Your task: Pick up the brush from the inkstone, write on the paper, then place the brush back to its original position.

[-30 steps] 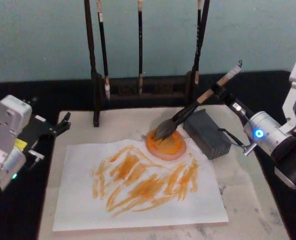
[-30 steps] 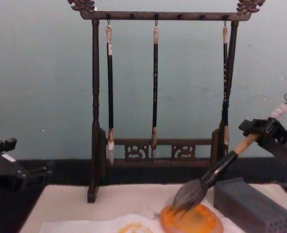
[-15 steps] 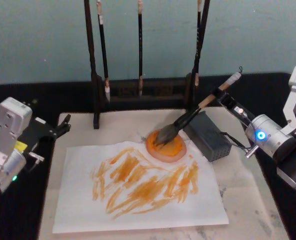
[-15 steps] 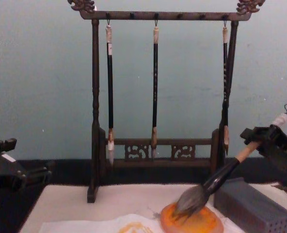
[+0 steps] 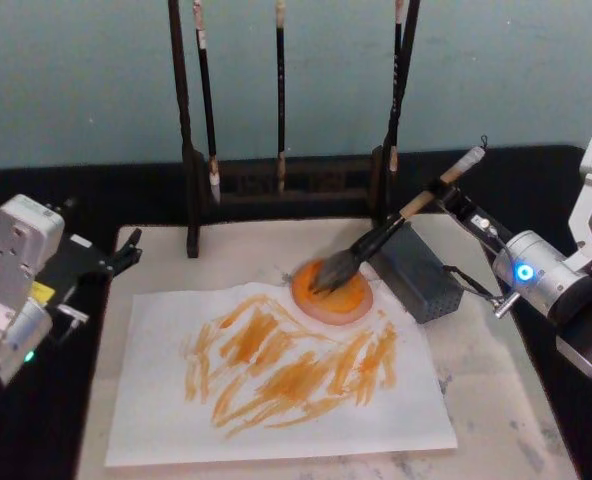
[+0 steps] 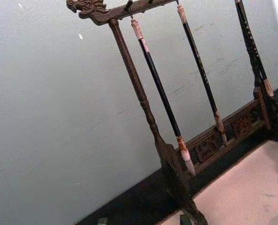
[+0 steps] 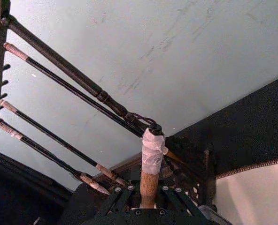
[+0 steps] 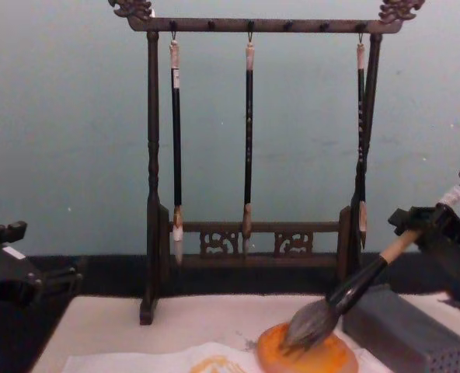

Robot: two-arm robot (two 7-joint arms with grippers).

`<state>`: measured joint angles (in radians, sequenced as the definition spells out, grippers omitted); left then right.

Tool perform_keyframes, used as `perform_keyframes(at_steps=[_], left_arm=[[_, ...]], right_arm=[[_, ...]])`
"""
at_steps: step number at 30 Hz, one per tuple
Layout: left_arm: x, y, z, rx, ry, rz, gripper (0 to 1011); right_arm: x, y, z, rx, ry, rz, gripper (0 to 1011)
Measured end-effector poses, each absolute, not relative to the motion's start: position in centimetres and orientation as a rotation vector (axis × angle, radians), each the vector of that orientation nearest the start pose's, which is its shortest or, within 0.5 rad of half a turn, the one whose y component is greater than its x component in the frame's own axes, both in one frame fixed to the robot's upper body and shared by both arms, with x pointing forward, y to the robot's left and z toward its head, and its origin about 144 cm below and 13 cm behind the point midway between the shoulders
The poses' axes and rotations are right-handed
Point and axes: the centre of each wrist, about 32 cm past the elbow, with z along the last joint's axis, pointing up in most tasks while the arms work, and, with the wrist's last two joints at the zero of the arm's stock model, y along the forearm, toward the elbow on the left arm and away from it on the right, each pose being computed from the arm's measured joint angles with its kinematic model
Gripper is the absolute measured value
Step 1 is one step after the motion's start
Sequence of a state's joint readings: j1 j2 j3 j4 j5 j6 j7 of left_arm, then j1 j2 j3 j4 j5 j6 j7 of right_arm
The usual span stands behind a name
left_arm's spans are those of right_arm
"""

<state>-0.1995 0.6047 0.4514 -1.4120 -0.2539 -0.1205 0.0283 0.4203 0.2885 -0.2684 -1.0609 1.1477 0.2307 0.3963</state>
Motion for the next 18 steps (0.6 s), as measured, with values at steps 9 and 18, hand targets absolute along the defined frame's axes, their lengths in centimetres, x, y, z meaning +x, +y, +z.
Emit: perform_keyframes(at_steps=[9,18], left_arm=[[48.86,30.97,113.98,0.304,-0.285,1.248,1001],[48.86,30.97,113.98,0.304,-0.285,1.248,1001]], right_arm=[[56.69,-28.16,113.27,0.435,0.789,-0.994,160],[56.81,-28.18,113.01,0.43,0.806,-1.003,160]])
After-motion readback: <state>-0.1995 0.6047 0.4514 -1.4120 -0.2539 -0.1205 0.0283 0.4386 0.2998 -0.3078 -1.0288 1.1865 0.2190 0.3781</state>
